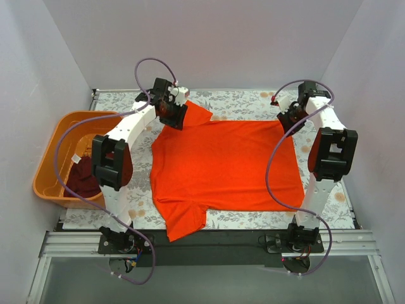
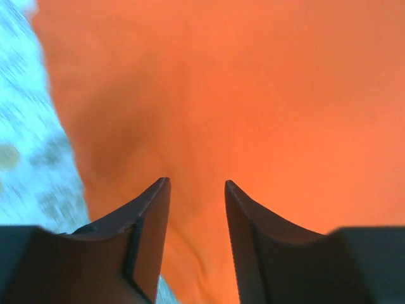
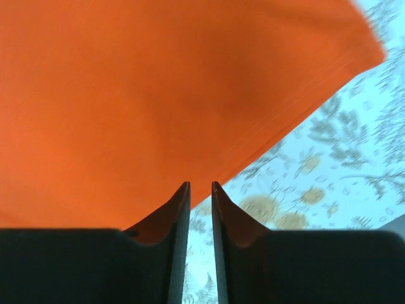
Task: Fold and stack the t-shirts
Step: Flatten the tshirt out, then fold the tshirt
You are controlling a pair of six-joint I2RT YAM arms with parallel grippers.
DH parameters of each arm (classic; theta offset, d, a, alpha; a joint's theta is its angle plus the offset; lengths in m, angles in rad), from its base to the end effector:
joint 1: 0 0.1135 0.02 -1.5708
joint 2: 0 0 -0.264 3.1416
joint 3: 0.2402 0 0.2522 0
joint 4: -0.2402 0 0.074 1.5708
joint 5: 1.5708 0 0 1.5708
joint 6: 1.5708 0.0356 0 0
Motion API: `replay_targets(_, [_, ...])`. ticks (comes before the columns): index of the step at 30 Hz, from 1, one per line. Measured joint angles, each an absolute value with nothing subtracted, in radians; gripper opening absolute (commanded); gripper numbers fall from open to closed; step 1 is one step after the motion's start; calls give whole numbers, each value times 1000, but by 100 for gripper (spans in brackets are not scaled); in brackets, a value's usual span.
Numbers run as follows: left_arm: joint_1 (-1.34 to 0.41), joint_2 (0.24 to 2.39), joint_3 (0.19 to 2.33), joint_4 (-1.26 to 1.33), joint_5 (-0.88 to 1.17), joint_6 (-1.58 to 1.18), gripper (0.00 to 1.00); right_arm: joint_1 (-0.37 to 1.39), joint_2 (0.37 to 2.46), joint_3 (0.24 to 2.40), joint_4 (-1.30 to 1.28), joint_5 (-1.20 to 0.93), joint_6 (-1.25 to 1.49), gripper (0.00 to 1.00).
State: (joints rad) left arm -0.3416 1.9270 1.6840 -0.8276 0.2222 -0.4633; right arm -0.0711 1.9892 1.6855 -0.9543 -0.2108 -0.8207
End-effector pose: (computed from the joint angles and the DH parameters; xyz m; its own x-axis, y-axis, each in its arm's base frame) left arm 0.3897 -0.1469 0.2648 -0.9302 -0.1319 -0.3426 0.0119 0.9219 -0.3873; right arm 0.4119 -0.0219 0.2352 -0.6508 -0.6709 -0.3554 -0.6908 0.7175 -0.0894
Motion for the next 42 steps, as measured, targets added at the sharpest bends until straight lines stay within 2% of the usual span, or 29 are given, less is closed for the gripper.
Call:
replay_targets(2, [-309, 2026, 1803, -791, 238, -497, 45, -75, 2057, 1775, -944, -221, -797, 34])
replay_targets(7, [-243, 2255, 2079, -690, 228, -562, 47, -86, 2186, 1986, -923, -241, -742, 38])
replay_targets(12, [-237, 2430, 2230, -627, 204, -593, 48, -105, 2275, 2108, -895, -266, -706, 45])
replay_targets(22, [-257, 2560, 2223, -492, 176, -593, 52, -131, 2396, 2127, -855, -281, -697, 56])
replay_targets(31, [-262, 2585, 2234, -425, 174, -578, 54, -131, 2440, 2133, -811, -281, -709, 57])
replay_targets(36, [-276, 2616, 2261, -378, 143, -554, 58, -131, 2443, 2135, -809, -285, -713, 55])
replay_targets(39, [-284, 2628, 2272, -361, 123, -547, 57, -131, 2445, 2138, -805, -292, -715, 43])
replay_targets(40, [-285, 2630, 2273, -357, 118, -547, 54, -131, 2445, 2138, -805, -293, -717, 33])
replay_targets(42, [-286, 2630, 2273, -355, 115, -546, 49, -130, 2445, 2138, -804, -299, -722, 26])
